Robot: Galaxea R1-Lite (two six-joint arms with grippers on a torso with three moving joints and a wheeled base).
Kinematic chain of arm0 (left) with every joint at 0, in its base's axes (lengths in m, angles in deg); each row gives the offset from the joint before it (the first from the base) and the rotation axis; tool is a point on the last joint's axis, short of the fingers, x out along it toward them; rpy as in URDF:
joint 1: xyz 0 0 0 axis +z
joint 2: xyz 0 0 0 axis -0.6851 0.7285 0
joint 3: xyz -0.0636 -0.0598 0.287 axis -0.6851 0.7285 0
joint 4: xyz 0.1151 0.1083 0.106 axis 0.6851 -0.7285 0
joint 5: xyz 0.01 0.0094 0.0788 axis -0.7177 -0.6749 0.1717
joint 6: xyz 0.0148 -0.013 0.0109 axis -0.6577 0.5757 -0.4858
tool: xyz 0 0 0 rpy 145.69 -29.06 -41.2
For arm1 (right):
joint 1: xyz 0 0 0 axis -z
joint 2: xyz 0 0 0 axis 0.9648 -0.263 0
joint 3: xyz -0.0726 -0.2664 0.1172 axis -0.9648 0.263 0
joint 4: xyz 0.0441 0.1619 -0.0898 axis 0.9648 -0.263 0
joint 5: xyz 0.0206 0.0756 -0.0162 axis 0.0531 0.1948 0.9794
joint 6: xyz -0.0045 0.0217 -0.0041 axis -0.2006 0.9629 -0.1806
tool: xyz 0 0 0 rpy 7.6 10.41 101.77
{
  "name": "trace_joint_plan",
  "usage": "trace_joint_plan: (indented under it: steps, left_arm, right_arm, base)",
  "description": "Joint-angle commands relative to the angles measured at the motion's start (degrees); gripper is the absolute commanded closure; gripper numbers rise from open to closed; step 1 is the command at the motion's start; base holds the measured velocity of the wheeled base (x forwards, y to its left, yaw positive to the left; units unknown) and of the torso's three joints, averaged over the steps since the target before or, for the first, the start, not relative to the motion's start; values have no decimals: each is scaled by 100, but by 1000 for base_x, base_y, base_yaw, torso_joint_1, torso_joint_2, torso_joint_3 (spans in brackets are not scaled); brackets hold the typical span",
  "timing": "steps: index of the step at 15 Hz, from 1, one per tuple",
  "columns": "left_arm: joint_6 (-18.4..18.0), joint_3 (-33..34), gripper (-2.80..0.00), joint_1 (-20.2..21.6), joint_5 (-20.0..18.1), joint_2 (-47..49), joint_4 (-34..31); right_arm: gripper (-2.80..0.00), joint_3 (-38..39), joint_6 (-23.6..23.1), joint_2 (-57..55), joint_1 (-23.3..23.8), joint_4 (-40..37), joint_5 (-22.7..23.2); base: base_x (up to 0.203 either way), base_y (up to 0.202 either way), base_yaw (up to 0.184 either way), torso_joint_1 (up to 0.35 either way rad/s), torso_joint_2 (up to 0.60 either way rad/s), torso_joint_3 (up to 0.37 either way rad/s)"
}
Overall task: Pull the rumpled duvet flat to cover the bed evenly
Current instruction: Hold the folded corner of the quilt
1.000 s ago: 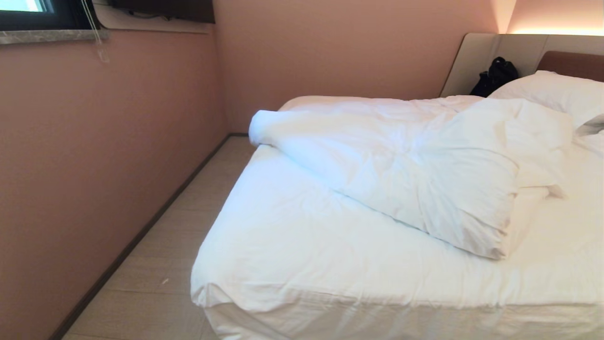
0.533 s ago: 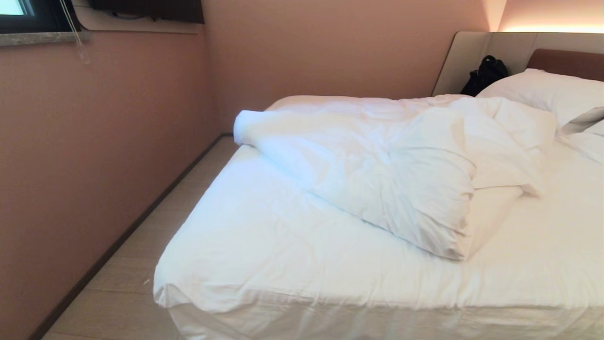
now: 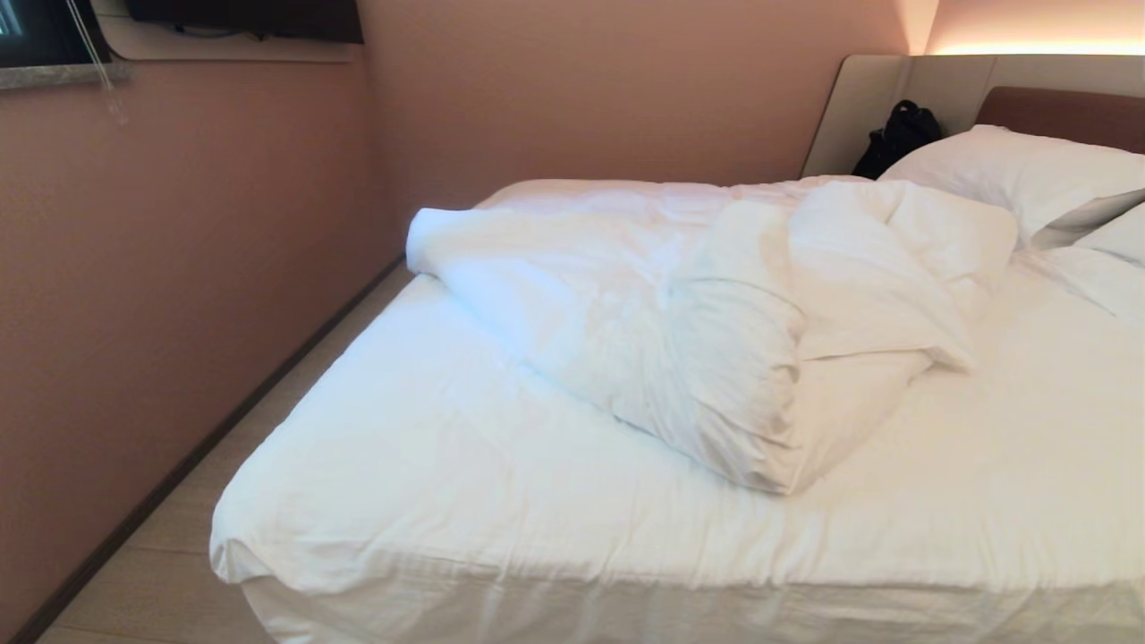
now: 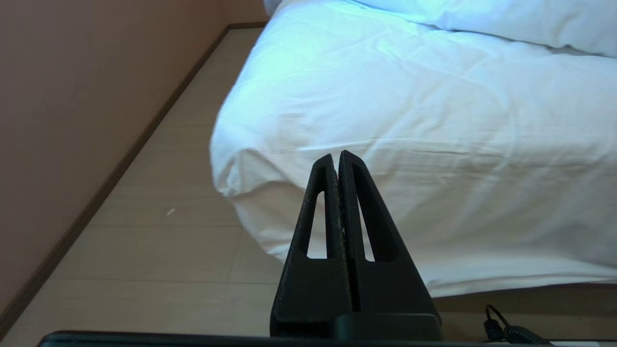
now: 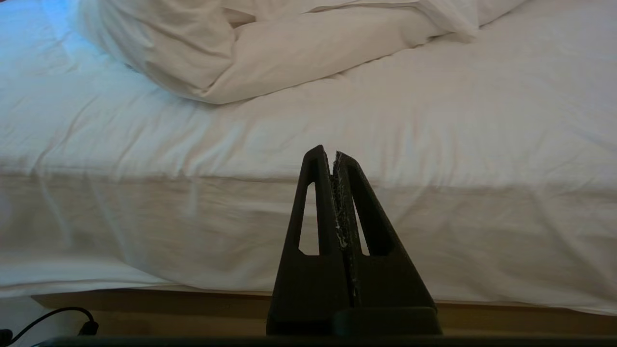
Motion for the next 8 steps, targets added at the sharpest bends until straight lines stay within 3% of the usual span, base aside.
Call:
trace_joint_plan:
  steps: [1, 3, 8]
  left_arm:
    - [-1, 1, 0, 2, -2, -2, -2]
    - [-1, 1, 0, 2, -11, -2, -19]
    - [53, 1, 0, 2, -10, -2, -10]
  right_arm:
    - [0, 0, -2, 2, 6, 1, 2]
    - [0, 0, -2, 2, 6, 1, 2]
    - [0, 9, -2, -6, 6, 1, 2]
  base:
    - [0, -185, -4, 2, 2, -2]
    - [0, -113, -6, 0, 2, 2]
    - [0, 0, 0, 0, 0, 0]
